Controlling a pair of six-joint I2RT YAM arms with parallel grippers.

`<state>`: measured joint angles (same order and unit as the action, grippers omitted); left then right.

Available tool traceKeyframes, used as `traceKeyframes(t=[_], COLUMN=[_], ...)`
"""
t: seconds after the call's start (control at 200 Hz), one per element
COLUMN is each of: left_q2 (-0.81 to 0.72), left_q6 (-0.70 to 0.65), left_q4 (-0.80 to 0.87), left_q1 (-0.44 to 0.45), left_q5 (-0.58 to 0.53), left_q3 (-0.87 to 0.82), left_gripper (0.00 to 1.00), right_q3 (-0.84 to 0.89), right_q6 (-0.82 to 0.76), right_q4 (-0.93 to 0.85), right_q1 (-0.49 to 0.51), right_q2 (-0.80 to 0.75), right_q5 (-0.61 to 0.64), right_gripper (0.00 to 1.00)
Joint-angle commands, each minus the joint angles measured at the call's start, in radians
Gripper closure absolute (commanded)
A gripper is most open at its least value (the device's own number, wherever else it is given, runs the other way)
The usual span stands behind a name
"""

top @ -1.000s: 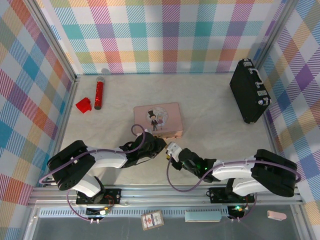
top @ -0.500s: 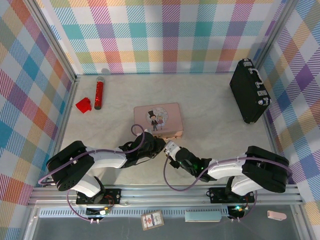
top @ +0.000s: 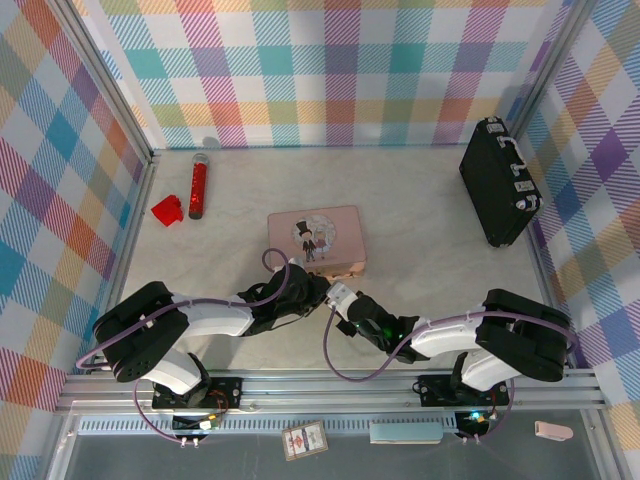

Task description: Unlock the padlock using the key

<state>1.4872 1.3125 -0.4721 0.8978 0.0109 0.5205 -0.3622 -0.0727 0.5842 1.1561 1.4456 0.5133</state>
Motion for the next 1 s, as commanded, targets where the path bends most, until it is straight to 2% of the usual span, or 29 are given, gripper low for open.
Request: traceKeyframes(t=[0.0,0.705,0.995], left_q2=[-0.041,-0.002,0.004], left_q6=[-0.015,-0.017,-0.018], left_q4=[-0.08,-0.086,-0.085], left_q1=[-0.002,0.048,0.049], left_q5=[0.04,0.027,0.026], left_q3=[0.015,0.051,0.054], left_gripper=[1.0,1.0,1.0], right_q3=[-0.017,0.012,0.039], right_q6=[0.041,0.247,0.396], right_q4=[0.069,0.065,0.07], right_q1=[0.005,-0.014,-0.095], right_q2=[-0.002,-0.048,-0.091], right_q5=[0.022,-0.019,-0.15], right_gripper=[0.9,0.98,1.0])
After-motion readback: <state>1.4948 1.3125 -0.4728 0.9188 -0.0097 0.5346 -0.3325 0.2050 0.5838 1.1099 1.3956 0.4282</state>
